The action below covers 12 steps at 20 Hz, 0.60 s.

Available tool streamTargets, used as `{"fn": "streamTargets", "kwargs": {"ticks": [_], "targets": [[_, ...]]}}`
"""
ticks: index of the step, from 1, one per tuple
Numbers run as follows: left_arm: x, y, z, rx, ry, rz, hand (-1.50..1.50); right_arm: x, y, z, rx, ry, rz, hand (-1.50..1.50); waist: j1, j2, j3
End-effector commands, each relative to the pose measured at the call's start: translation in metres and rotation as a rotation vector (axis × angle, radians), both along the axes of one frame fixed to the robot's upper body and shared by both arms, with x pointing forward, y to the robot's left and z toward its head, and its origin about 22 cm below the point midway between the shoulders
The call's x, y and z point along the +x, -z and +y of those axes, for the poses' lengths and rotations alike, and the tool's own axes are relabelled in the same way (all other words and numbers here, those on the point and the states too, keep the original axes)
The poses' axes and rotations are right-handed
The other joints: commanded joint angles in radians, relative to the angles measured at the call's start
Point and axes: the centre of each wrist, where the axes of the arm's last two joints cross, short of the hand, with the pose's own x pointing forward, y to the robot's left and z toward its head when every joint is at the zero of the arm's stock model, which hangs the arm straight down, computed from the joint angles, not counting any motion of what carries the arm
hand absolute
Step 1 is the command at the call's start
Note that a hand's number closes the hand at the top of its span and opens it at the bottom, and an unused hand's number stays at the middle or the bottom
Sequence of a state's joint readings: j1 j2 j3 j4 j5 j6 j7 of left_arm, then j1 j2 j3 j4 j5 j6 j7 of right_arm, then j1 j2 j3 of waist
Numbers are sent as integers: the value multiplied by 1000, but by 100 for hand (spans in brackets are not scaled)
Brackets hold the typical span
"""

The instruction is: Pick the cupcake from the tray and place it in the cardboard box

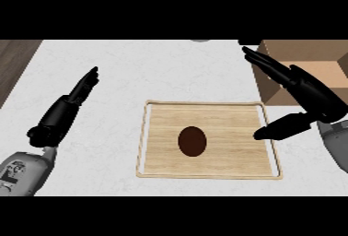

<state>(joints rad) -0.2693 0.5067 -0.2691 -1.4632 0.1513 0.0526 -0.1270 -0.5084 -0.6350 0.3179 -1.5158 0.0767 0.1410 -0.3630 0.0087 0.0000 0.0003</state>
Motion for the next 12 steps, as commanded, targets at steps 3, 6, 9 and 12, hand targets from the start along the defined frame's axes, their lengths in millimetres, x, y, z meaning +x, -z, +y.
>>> {"fn": "streamTargets", "kwargs": {"ticks": [3,6,9,12], "targets": [[3,-7,11,10,-2,-5,0,-14,-23,32,-335,-33,-40,-150,-6,-6,-2],[1,1,-6,0,0,-17,0,-22,-10,60,-523,-69,-15,-150,0,-4,-3],[0,-9,1,2,11,1,0,-36,-35,83,-647,-97,-14,-150,-5,-8,-3],[-2,-5,4,3,-1,10,0,-54,-42,98,-731,-74,-36,-150,-11,-7,-2]]}}
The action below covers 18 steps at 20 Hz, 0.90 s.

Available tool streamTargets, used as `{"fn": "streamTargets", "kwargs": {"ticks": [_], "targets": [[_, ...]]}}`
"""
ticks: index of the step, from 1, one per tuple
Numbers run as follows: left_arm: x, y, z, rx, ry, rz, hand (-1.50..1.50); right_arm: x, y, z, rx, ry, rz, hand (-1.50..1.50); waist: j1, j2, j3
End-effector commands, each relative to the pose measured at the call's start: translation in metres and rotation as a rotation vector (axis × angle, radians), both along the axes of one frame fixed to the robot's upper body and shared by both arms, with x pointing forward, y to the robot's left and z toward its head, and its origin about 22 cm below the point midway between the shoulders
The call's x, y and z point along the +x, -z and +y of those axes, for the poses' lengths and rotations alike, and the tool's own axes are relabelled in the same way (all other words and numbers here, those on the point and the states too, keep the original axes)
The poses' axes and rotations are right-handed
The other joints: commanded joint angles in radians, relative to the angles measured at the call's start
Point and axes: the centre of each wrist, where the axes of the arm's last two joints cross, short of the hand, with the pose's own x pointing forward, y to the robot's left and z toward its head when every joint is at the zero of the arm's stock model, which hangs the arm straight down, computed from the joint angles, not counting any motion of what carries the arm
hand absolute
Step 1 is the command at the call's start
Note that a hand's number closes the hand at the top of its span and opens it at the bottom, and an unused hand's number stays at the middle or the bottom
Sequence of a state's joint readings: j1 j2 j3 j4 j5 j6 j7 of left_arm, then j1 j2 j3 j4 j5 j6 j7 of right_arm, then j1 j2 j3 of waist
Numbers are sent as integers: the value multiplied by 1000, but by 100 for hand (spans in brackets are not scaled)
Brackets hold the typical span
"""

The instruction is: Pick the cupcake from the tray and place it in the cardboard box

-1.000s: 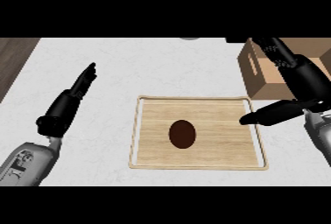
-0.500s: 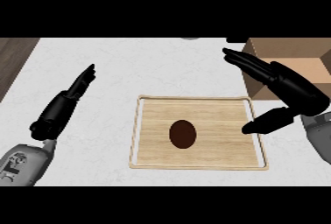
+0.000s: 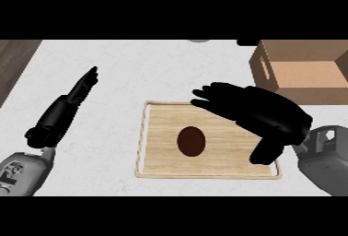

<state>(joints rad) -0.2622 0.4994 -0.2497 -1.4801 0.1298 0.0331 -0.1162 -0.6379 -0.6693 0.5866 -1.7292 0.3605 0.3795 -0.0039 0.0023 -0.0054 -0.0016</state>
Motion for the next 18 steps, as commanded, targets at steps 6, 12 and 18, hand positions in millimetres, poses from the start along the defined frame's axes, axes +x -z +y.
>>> {"fn": "streamTargets", "kwargs": {"ticks": [6,12,18], "targets": [[1,0,3,-18,-3,-2,0,-56,-2,74,-245,67,-39,-150,-5,1,0],[-11,5,-2,-5,-3,0,0,-69,15,82,-274,111,26,-150,-2,4,1],[-10,-18,2,-5,0,-3,0,-60,32,104,-333,149,18,-150,3,4,2]]}}
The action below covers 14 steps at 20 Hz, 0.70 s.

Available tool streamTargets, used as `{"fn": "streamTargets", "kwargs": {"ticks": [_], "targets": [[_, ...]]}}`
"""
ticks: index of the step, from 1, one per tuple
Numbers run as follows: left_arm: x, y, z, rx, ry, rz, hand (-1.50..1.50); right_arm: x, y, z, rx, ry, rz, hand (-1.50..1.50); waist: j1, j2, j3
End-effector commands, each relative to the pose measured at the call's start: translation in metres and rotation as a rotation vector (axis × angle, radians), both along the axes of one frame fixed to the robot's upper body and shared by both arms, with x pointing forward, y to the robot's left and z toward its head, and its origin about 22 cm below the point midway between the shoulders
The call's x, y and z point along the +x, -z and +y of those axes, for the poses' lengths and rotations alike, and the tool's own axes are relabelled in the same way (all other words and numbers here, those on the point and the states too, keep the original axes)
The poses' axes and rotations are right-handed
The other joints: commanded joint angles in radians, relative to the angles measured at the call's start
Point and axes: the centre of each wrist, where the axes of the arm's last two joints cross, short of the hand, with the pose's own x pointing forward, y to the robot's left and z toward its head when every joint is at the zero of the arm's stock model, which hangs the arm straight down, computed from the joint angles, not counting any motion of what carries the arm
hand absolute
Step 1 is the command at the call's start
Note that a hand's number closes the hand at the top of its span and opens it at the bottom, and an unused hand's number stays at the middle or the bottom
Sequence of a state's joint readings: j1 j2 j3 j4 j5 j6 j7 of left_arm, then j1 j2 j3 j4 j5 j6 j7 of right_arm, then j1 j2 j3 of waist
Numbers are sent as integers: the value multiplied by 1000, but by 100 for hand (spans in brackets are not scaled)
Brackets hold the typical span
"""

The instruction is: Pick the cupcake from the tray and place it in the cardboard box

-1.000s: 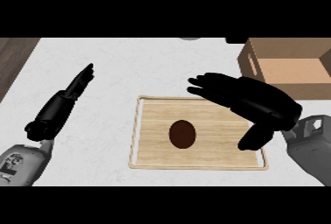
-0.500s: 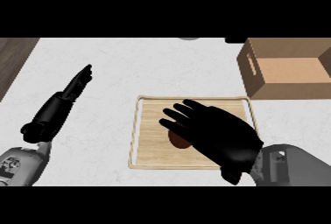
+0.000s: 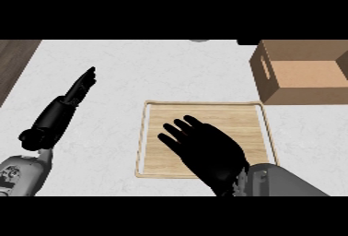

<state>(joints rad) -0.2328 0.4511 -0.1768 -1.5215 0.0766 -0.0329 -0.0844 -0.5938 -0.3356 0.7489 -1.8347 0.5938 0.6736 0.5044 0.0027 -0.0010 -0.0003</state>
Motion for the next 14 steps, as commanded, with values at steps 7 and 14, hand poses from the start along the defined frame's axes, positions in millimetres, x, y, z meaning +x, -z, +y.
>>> {"fn": "streamTargets", "kwargs": {"ticks": [7,14], "targets": [[2,1,5,-3,8,-12,0,1,30,-9,-33,41,-71,-150,-3,1,1],[15,-19,21,14,9,-12,0,17,49,22,-112,51,-98,-150,1,2,0]]}}
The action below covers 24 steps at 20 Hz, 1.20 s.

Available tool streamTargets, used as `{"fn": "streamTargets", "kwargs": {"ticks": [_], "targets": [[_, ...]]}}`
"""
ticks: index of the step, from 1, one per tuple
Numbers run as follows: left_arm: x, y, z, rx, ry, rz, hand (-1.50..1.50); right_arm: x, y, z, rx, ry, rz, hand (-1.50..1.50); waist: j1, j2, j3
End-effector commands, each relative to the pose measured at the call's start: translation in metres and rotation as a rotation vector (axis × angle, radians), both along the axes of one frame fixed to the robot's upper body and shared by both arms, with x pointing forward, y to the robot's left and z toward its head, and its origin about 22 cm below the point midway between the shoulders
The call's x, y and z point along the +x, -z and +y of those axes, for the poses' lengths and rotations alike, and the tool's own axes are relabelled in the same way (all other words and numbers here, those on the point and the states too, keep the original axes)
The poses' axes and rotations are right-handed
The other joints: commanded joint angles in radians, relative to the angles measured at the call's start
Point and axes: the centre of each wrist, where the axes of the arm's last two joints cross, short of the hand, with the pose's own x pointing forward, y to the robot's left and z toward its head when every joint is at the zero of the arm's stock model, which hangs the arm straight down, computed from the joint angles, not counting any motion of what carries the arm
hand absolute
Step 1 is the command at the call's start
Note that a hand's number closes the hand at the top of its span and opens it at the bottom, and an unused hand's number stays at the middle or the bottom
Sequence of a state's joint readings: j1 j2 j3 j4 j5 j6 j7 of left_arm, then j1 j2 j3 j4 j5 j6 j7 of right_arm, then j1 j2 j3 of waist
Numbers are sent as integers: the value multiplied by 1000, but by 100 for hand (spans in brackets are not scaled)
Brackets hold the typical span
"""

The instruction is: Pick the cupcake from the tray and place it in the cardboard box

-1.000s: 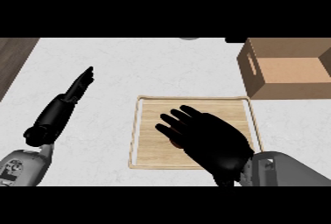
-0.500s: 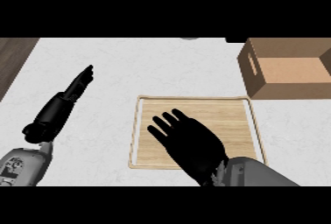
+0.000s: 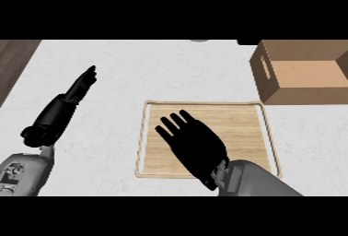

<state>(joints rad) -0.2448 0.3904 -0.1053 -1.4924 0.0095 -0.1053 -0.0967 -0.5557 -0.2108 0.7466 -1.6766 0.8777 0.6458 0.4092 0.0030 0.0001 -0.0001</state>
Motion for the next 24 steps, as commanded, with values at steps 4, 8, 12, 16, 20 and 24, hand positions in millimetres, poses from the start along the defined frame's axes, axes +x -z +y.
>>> {"fn": "streamTargets", "kwargs": {"ticks": [4,8,12,16,20,24], "targets": [[0,-14,-6,-4,-12,18,0,17,16,-4,-37,36,-33,-150,0,0,0],[-4,11,-8,2,-9,-3,0,15,34,-11,-27,15,1,-150,-1,0,0],[1,9,-14,3,-6,9,0,7,51,5,-22,7,37,-150,-2,0,0],[-10,-4,6,-13,-4,15,0,23,71,-14,-36,13,34,-150,2,0,0],[-24,11,1,-8,-4,-10,0,22,68,-14,-62,59,4,-150,1,-1,0],[-6,-7,-22,-11,-10,1,0,27,76,-11,-67,77,-9,-150,-2,-1,0]]}}
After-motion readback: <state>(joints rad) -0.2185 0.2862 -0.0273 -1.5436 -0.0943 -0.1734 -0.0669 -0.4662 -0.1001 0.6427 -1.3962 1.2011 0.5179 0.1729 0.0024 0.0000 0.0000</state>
